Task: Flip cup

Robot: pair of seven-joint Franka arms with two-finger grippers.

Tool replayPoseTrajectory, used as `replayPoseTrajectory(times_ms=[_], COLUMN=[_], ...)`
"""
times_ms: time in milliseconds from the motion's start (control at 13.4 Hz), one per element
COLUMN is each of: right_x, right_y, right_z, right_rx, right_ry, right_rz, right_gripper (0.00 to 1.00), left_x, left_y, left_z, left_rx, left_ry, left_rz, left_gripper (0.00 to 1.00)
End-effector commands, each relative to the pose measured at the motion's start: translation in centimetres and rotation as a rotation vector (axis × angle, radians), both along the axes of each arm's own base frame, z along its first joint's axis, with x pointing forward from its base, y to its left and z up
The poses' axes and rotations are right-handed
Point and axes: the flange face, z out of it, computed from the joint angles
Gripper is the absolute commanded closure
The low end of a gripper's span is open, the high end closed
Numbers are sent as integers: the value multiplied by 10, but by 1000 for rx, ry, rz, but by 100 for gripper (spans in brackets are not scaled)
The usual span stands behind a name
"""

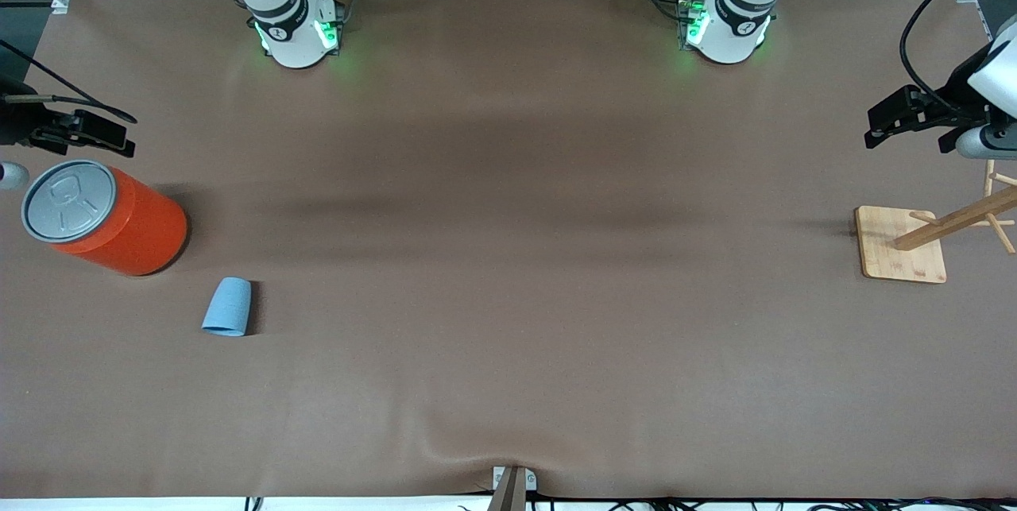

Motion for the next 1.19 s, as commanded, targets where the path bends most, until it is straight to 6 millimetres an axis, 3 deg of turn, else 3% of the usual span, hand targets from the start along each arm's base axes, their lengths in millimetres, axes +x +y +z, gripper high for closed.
replayPoseTrajectory(times_ms=[0,745,894,1117], right_x=[2,13,23,40], right_y=[3,0,-3,-2], right_z=[-2,-22,-42,-96], right_rx=[-17,-17,-19,-23], right_ry=[-1,17,28,-1], right_rz=[-7,-5,-8,-3], right_gripper=[0,0,0,0], left_x=[2,3,4,5], left_y=[0,-1,-1,0], left_z=[3,1,0,-1], left_rx=[-13,-13,-13,-13], left_ry=[8,11,12,15], left_rz=[-2,-6,-6,-5], left_gripper=[0,0,0,0])
